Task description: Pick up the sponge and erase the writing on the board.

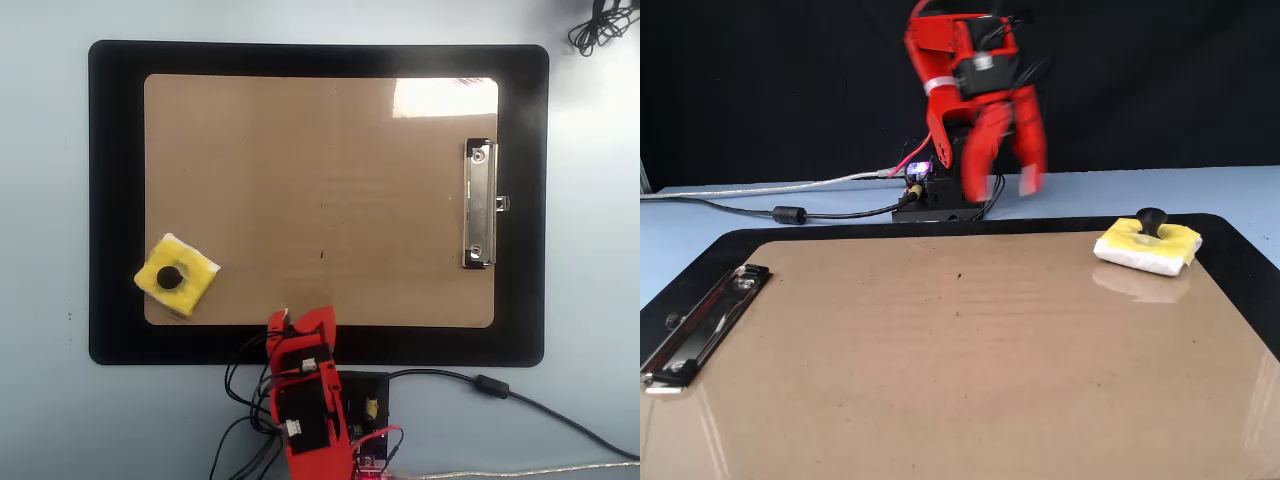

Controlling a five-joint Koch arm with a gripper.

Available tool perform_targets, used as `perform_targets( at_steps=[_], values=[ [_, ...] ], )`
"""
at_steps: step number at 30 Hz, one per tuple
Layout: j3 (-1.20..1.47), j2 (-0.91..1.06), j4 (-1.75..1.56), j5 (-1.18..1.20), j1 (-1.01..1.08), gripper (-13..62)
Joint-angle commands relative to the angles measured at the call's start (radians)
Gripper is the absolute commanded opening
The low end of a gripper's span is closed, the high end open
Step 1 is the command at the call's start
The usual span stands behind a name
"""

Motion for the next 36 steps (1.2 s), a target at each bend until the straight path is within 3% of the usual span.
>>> perform_targets(
  at_steps=[1, 10, 36],
  values=[
    [-0.003, 0.035, 0.104, 0.127, 0.130, 33.5],
    [0.264, 0.052, 0.302, 0.224, 0.262, 34.5],
    [0.265, 0.052, 0.304, 0.229, 0.264, 34.4]
  ],
)
